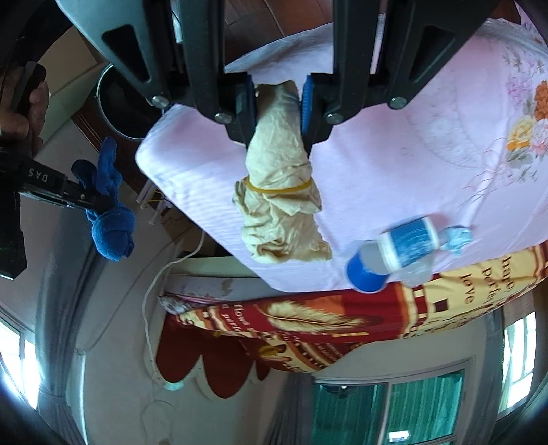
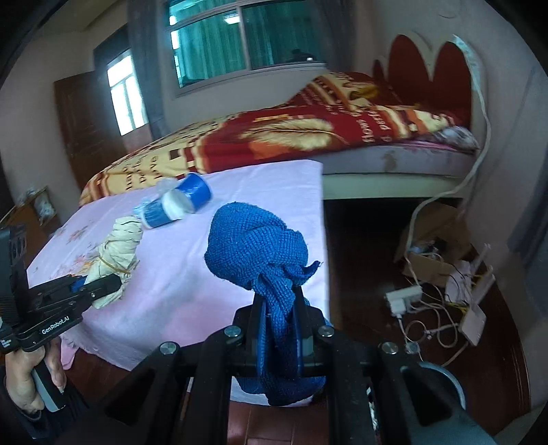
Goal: Collect trash
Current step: 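Carry the beige bundle and blue cloth over the black bin and release both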
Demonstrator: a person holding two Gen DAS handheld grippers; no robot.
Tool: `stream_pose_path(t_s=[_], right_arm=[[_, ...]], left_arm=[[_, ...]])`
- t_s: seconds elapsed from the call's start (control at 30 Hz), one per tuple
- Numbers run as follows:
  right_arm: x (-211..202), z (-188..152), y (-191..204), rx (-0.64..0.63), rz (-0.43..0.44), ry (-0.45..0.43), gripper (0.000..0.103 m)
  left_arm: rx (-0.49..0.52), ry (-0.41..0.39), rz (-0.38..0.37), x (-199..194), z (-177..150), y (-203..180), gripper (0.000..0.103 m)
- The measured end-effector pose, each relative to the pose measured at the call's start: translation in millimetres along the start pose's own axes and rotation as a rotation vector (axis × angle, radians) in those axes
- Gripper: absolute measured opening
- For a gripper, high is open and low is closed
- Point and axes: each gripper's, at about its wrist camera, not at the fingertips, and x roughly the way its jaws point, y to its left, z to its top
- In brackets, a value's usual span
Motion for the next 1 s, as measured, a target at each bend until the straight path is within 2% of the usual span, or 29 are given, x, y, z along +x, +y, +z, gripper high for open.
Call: stream_pose_path(t_s=[0.37,1.0], right_arm=[[-27.0,-16.3,-50.9,0.084,-0.070,-0.013,0.013],[-67.7,-61.5,-121.9,0.199,-0.187,0.002,0.013]], left_arm=[[0.087,0.023,-0.085,13.4,2.0,-64.7,0.021],[0.201,0.070,-0.221,32.5,-5.1,-149.9,0.021]])
